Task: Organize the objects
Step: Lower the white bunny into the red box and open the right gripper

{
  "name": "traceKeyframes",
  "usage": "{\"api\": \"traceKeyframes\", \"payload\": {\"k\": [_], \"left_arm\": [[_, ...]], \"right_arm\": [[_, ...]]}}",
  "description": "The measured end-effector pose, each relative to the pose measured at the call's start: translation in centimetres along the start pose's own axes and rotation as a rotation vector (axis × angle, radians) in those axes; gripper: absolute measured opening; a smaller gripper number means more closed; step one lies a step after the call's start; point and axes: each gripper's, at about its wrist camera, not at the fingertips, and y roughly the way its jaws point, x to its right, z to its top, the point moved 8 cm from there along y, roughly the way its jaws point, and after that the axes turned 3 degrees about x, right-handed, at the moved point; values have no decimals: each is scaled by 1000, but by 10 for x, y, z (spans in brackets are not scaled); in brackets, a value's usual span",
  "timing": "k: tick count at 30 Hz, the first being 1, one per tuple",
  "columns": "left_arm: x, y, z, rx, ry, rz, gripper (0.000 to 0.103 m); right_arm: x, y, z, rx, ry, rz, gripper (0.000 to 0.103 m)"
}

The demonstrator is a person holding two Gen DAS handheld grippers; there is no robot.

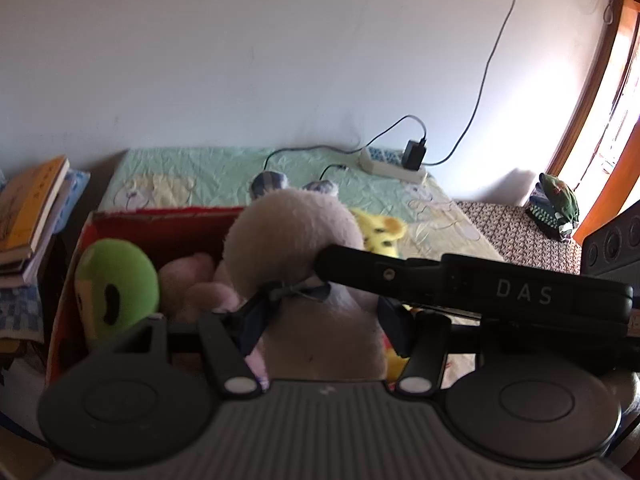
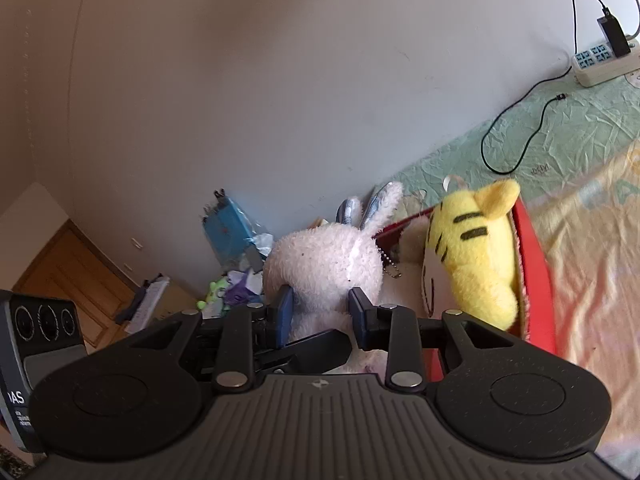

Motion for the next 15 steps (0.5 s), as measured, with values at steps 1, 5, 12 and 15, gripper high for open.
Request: {"api": "traceKeyframes", "payload": {"k": [1, 5, 12, 15], "left_arm": [[-4, 4, -2, -10, -3, -1, 60], [-16, 15, -8, -40, -16, -18, 61], [-15, 29, -13, -70, -5, -51, 64], [-10, 34, -17, -86, 15, -60, 64]], "right_arm": [[1, 2, -2, -5, 0, -16, 33], [6, 8, -7, -6, -16, -67, 32], [17, 14, -9, 1, -65, -172, 32], [27, 15, -12, -4, -57, -211, 32]]}}
